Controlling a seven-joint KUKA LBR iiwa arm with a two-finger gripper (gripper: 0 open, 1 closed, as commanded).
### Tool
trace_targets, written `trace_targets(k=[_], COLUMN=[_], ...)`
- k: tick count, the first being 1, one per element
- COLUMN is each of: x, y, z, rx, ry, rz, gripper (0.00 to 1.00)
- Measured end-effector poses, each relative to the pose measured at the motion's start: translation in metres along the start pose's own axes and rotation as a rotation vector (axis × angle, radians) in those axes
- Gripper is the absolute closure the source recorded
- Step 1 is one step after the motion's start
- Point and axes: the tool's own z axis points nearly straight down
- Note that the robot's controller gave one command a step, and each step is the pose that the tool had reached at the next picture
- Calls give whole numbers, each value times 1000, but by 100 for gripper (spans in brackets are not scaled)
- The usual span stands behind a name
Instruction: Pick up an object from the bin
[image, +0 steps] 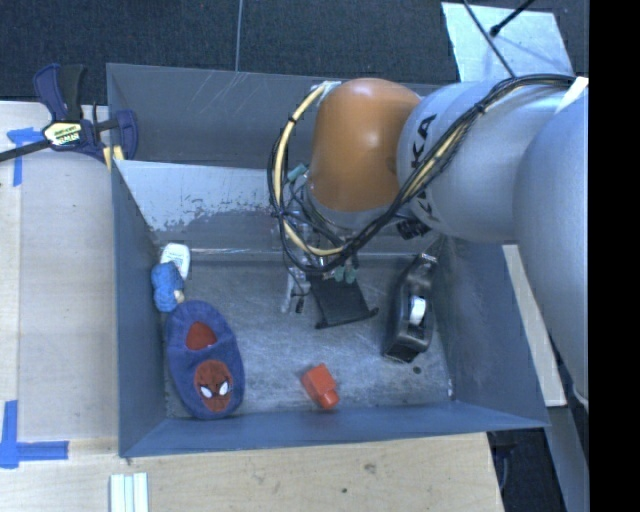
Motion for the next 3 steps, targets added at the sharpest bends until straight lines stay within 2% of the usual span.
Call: trace_targets(k=[1, 2, 3], x=[15, 15, 13], y=[127, 94, 96], z=[44, 75, 72], rx=[-4, 1, -1], ry=[-6, -6, -12], rz=[-45, -428, -426], gripper=[0, 0, 100])
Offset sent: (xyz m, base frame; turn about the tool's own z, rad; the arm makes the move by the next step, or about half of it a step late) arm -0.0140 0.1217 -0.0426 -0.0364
